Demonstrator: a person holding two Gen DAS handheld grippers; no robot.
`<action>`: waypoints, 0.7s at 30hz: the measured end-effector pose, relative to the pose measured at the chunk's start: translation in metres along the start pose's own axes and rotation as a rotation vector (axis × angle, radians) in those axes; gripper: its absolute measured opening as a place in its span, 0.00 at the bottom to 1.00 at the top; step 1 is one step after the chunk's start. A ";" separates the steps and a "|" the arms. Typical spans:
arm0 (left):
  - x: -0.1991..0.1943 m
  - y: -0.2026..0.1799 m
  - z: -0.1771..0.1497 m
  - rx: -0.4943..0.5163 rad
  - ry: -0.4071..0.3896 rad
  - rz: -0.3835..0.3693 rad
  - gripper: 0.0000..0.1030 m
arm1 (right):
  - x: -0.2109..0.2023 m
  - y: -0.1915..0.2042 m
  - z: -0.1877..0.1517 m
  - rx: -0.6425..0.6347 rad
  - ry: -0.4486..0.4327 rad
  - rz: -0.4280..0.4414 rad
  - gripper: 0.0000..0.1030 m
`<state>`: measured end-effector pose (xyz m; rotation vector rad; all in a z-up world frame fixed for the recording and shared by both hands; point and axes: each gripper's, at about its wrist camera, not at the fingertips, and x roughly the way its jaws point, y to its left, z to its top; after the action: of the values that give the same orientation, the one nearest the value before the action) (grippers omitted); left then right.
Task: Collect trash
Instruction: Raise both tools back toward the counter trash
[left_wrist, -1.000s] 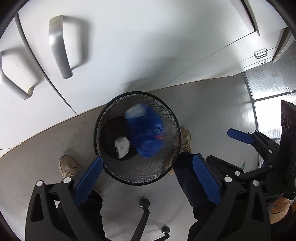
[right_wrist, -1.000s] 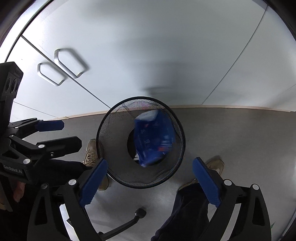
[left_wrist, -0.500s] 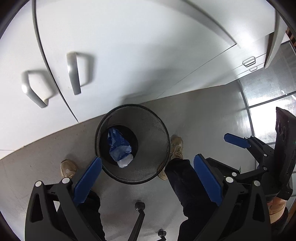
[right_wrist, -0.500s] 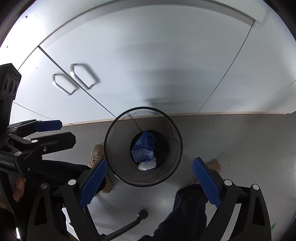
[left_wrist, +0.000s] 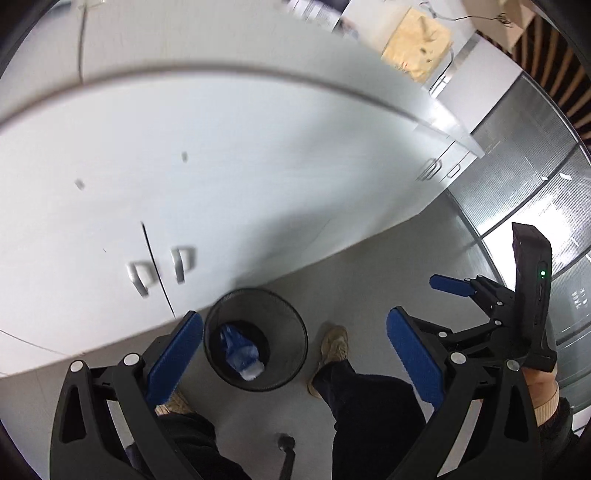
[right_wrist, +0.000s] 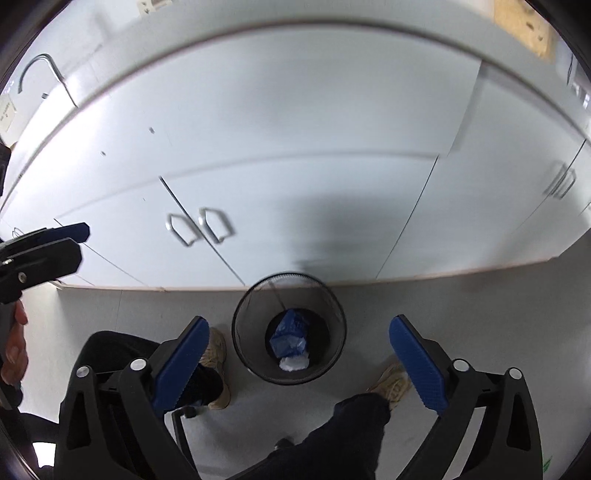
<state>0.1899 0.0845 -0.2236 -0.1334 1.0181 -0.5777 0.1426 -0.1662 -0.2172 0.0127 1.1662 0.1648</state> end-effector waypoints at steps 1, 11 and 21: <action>-0.012 -0.005 0.003 0.010 -0.019 0.002 0.96 | -0.011 0.000 0.002 -0.004 -0.021 -0.007 0.97; -0.105 -0.036 0.049 0.064 -0.186 -0.002 0.96 | -0.105 0.006 0.045 -0.063 -0.208 -0.006 0.97; -0.131 -0.012 0.169 0.025 -0.278 0.004 0.96 | -0.132 0.004 0.155 -0.128 -0.363 0.019 0.97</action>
<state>0.2750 0.1148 -0.0292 -0.1843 0.7405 -0.5511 0.2338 -0.1682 -0.0353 -0.0572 0.7918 0.2425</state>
